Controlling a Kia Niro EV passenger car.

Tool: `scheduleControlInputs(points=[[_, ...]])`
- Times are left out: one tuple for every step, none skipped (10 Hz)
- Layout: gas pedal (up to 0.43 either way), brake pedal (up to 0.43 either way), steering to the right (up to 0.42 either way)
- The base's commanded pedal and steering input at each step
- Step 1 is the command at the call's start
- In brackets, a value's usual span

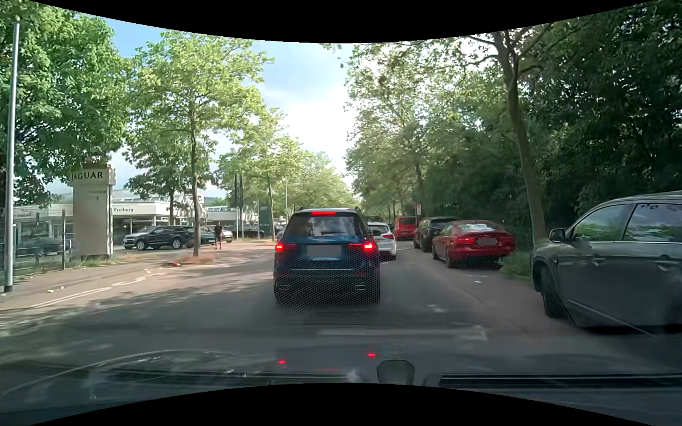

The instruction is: Follow the waypoints while adhering to traffic rules and regulations

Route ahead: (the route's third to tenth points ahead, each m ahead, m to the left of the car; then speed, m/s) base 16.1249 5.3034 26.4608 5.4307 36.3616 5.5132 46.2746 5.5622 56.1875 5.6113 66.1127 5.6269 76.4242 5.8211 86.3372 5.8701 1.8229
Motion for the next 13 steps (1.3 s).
scheduleControlInputs(points=[[0.000,0.189,-0.019],[0.000,0.189,-0.019],[0.000,0.195,-0.019],[0.000,0.226,-0.017],[0.000,0.256,-0.014],[0.000,0.256,-0.012],[0.000,0.244,-0.012],[0.000,0.213,-0.012],[0.000,0.201,-0.012],[0.000,0.201,-0.012],[0.000,0.201,-0.011],[0.000,0.195,-0.011],[0.000,0.189,-0.011]])
